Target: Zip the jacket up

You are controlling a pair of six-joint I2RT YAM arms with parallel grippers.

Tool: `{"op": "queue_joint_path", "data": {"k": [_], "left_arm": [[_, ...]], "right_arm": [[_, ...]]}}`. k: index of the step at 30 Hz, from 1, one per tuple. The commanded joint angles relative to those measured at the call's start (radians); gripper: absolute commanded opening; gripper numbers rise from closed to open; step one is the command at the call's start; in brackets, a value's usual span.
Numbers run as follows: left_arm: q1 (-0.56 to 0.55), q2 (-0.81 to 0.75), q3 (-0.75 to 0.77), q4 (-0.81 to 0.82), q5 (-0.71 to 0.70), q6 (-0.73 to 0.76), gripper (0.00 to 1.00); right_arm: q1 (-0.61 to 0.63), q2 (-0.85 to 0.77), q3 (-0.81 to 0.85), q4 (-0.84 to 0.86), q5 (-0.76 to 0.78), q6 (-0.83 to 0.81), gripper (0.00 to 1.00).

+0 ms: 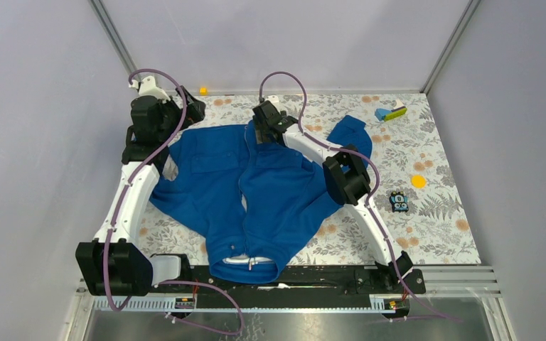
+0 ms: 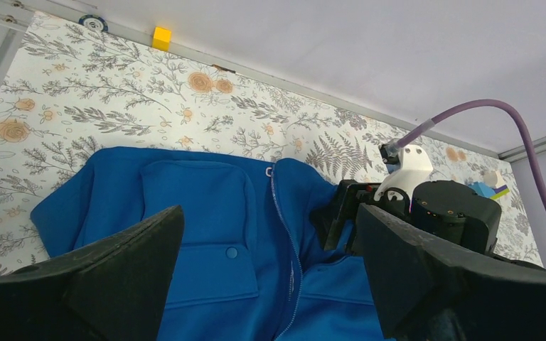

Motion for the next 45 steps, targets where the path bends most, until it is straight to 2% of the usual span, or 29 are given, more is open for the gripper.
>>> {"op": "queue_joint_path", "data": {"k": [1, 3, 9, 13, 18, 22, 26, 35, 36, 41, 45], "left_arm": [[0.005, -0.007, 0.000, 0.061, 0.034, -0.014, 0.99], [0.005, -0.001, 0.002, 0.062, 0.039, -0.017, 0.99], [0.005, 0.001, 0.003, 0.062, 0.051, -0.022, 0.99], [0.005, 0.007, 0.001, 0.063, 0.057, -0.027, 0.99], [0.005, 0.015, 0.005, 0.061, 0.076, -0.034, 0.99], [0.005, 0.017, 0.001, 0.065, 0.077, -0.037, 0.99], [0.006, 0.023, 0.002, 0.066, 0.087, -0.043, 0.99], [0.005, 0.039, -0.004, 0.074, 0.114, -0.058, 0.99], [0.005, 0.040, -0.006, 0.076, 0.119, -0.060, 0.99], [0.006, 0.063, -0.001, 0.076, 0.143, -0.066, 0.99], [0.005, 0.088, 0.002, 0.077, 0.166, -0.078, 0.99]], "right_arm": [[0.003, -0.013, 0.042, -0.014, 0.012, 0.010, 0.73], [0.004, -0.027, 0.038, -0.018, 0.012, 0.009, 0.73], [0.025, -0.083, 0.047, -0.021, 0.062, -0.005, 0.88], [0.039, -0.110, 0.083, -0.018, 0.105, -0.017, 0.92], [0.041, -0.056, 0.160, 0.005, 0.078, -0.021, 0.97], [0.041, 0.036, 0.273, -0.029, 0.061, 0.012, 0.94], [0.041, 0.084, 0.306, -0.009, 0.058, 0.013, 0.89], [0.041, 0.175, 0.359, 0.048, 0.056, -0.092, 0.90], [0.041, 0.181, 0.356, 0.053, 0.058, -0.100, 0.88], [0.041, 0.191, 0.327, 0.074, 0.016, -0.155, 0.49], [0.030, 0.151, 0.288, 0.071, -0.043, -0.132, 0.25]]}}
